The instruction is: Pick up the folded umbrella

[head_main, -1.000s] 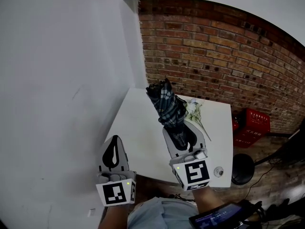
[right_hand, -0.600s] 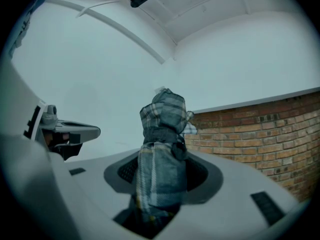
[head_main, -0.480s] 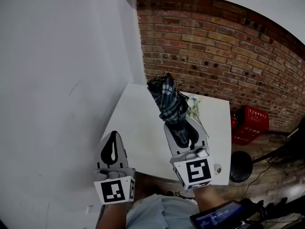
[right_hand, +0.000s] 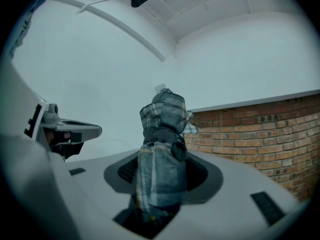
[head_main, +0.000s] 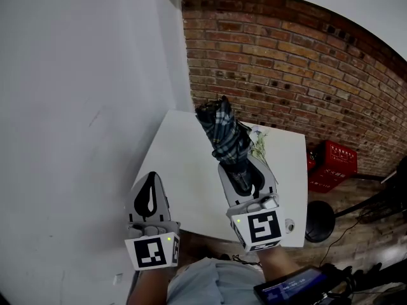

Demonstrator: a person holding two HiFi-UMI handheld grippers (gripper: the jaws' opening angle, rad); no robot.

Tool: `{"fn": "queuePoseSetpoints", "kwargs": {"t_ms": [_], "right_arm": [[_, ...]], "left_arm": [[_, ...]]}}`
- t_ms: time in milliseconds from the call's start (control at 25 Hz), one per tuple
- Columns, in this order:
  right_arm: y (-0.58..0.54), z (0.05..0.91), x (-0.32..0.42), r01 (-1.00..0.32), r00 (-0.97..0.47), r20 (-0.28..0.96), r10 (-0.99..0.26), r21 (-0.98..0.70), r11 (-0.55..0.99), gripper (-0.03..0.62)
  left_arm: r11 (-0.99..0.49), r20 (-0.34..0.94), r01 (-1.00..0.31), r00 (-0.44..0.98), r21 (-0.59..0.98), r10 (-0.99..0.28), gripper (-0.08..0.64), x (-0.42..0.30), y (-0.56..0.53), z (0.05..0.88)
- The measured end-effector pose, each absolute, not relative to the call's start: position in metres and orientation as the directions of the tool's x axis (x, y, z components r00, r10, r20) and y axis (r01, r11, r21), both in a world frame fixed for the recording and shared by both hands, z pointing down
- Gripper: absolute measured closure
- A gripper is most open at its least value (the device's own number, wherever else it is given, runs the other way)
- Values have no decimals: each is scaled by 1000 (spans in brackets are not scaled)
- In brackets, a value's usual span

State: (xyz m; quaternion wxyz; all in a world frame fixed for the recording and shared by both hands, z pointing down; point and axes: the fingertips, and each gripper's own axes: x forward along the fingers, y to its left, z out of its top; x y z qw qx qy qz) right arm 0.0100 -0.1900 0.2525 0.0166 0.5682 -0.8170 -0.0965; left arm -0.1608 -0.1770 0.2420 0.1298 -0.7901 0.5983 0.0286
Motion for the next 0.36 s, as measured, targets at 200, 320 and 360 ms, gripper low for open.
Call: {"fn": "queuePoseSetpoints", "kwargs": {"t_ms": [200,320,360], "right_arm": [[-194,254,10,-926,-351,-79,-933,177,333,397],[-197,254,11,-927,-348,-81,-934,177,331,397],[-198,254,12,-928,-347,-83,-934,177,329,397]], "left_arm": [[-255,-203,-952,287,-171,-936,552,-160,-182,242],[-254,-201,-952,286,-169,-937,552,-160,-184,243],[-254,-200,-952,285,-169,-937,552,-160,-185,243]]}}
